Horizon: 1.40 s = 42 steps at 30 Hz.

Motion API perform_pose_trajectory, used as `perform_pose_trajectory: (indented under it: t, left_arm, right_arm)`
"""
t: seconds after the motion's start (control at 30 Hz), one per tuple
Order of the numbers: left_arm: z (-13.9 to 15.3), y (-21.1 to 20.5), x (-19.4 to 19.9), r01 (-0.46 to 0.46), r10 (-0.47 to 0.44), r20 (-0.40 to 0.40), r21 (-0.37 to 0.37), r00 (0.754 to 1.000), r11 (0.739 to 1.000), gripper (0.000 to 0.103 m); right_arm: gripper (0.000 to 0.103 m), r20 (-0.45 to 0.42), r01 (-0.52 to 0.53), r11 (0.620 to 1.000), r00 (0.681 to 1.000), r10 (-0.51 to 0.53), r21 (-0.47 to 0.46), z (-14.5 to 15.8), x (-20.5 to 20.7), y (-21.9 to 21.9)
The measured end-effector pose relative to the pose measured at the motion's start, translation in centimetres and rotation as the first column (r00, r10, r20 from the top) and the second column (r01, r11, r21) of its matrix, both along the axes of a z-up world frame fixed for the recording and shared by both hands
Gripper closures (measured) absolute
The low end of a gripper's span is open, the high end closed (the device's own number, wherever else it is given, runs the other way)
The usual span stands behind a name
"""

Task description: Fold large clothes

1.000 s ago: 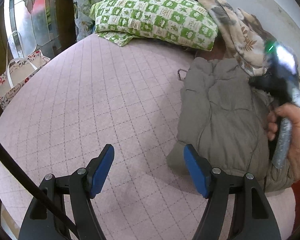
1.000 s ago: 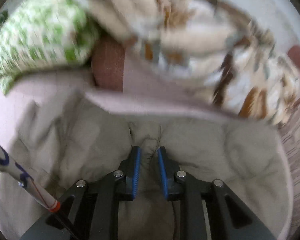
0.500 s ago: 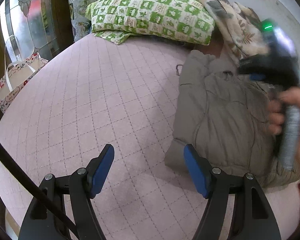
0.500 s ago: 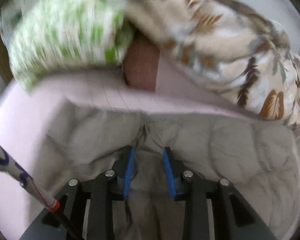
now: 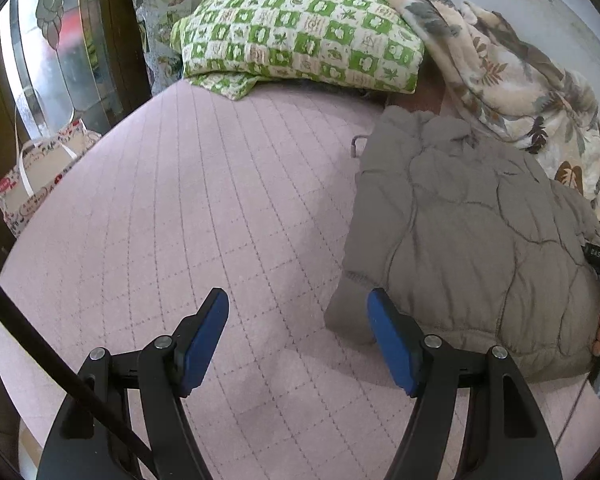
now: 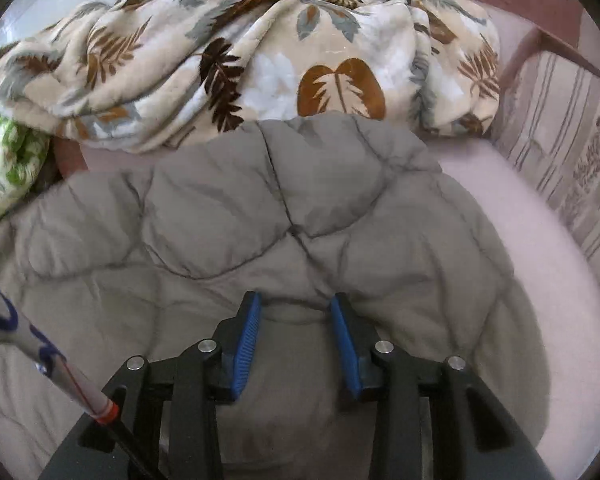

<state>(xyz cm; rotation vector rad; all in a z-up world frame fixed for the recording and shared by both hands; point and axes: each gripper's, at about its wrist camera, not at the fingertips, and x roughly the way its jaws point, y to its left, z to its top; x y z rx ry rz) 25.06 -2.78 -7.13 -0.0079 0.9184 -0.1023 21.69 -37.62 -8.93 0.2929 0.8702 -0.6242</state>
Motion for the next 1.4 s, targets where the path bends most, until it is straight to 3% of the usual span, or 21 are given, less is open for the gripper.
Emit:
perform_pose_trajectory:
  t: [0.1, 0.17, 0.2, 0.23, 0.37, 0.43, 0.53, 0.6, 0.7, 0.8, 0.83, 0.87, 1.0, 1.07, 1.1, 1.13, 1.17, 1.23, 1.3, 1.4]
  left_arm:
    - [0.5, 0.4, 0.3, 0.006, -0.005, 0.016, -0.034, 1.0, 0.999, 0.032]
    - [0.4, 0.9, 0.9, 0.011, -0.011, 0.008, -0.074, 1.0, 0.997, 0.032]
    - [0.3, 1.0, 1.3, 0.015, -0.015, -0.001, -0.086, 1.0, 0.996, 0.032]
    - [0.0, 1.2, 1.8, 0.023, -0.024, -0.013, -0.102, 1.0, 0.995, 0.032]
    - [-1.8, 2.1, 4.3, 0.034, -0.048, -0.066, -0.191, 0.997, 0.981, 0.032]
    - [-2.7, 2.7, 5.2, 0.039, -0.069, -0.099, -0.277, 0.993, 0.96, 0.032]
    - [-3.7, 3.2, 6.0, 0.041, -0.106, -0.133, -0.419, 0.985, 0.907, 0.032]
    - [-4.8, 3.0, 6.5, 0.051, -0.156, -0.162, -0.518, 0.975, 0.854, 0.032]
    - [-6.7, 2.3, 7.3, 0.053, -0.214, -0.2, -0.601, 0.956, 0.797, 0.031]
    - [-8.9, 2.3, 7.9, 0.015, -0.226, -0.227, -0.671, 0.947, 0.741, 0.02]
    - [-10.0, 2.4, 8.2, -0.009, -0.24, -0.243, -0.719, 0.94, 0.695, 0.019]
    - [-10.4, 2.3, 8.3, -0.014, -0.254, -0.245, -0.746, 0.936, 0.666, 0.018]
    - [-9.8, 0.5, 8.0, 0.048, -0.301, -0.223, -0.726, 0.927, 0.686, 0.014]
    - [-9.0, -1.0, 7.4, 0.08, -0.286, -0.21, -0.659, 0.935, 0.748, 0.014]
    - [-8.3, -1.5, 7.1, 0.089, -0.275, -0.201, -0.634, 0.94, 0.768, 0.018]
    - [-7.9, -1.6, 7.0, 0.099, -0.276, -0.19, -0.628, 0.942, 0.772, 0.03]
    - [-7.0, -1.8, 6.6, 0.11, -0.27, -0.176, -0.611, 0.947, 0.784, 0.035]
    - [-5.5, -2.0, 5.9, 0.135, -0.267, -0.142, -0.59, 0.953, 0.796, 0.05]
    - [-4.2, -2.2, 5.0, 0.149, -0.268, -0.125, -0.579, 0.955, 0.802, 0.053]
    - [-3.4, -2.5, 3.8, 0.168, -0.276, -0.118, -0.552, 0.954, 0.817, 0.054]
  right_arm:
    - [0.062, -0.004, -0.022, 1.0, 1.0, 0.022, -0.011, 1.8, -0.8, -0.1]
    - [0.049, 0.05, -0.03, 1.0, 0.998, 0.03, 0.008, 3.5, -2.6, -0.6]
    - [0.034, 0.069, -0.03, 1.0, 0.997, 0.03, 0.003, 4.2, -3.8, -1.0]
    - [0.026, 0.079, -0.028, 1.0, 0.996, 0.028, -0.001, 4.6, -4.5, -1.0]
    - [0.018, 0.082, -0.008, 0.998, 0.997, 0.003, 0.058, 4.3, -9.5, -4.3]
    - [0.018, 0.085, 0.028, 0.993, 0.996, -0.038, 0.117, 3.2, -12.2, -6.5]
    - [0.014, 0.109, 0.09, 0.976, 0.988, -0.113, 0.199, 1.2, -16.2, -9.6]
    - [0.009, 0.149, 0.091, 0.95, 0.979, -0.141, 0.298, -0.3, -18.3, -11.3]
    - [0.008, 0.214, 0.058, 0.89, 0.962, -0.171, 0.452, -2.7, -19.7, -12.4]
    - [0.008, 0.257, -0.013, 0.821, 0.952, -0.164, 0.571, -4.7, -18.9, -12.3]
    - [0.004, 0.272, -0.034, 0.802, 0.948, -0.163, 0.596, -5.1, -18.5, -12.1]
    - [0.002, 0.285, -0.049, 0.788, 0.945, -0.163, 0.613, -5.5, -18.0, -11.8]
    - [0.0, 0.29, -0.059, 0.79, 0.945, -0.153, 0.61, -6.5, -15.7, -11.0]
    - [0.0, 0.278, -0.045, 0.788, 0.947, -0.162, 0.614, -6.8, -14.8, -11.0]
    - [0.009, 0.274, -0.028, 0.781, 0.944, -0.186, 0.624, -6.8, -14.7, -11.1]
    - [0.025, 0.279, -0.021, 0.774, 0.939, -0.202, 0.633, -6.7, -14.6, -11.2]
    - [0.032, 0.285, -0.027, 0.765, 0.936, -0.207, 0.644, -6.4, -14.6, -11.2]
    - [0.055, 0.294, -0.042, 0.782, 0.938, -0.184, 0.622, -5.0, -14.8, -10.7]
    - [0.061, 0.3, -0.055, 0.808, 0.942, -0.154, 0.587, -3.5, -15.1, -10.2]
    - [0.063, 0.301, -0.047, 0.812, 0.94, -0.161, 0.582, -2.7, -16.2, -10.2]
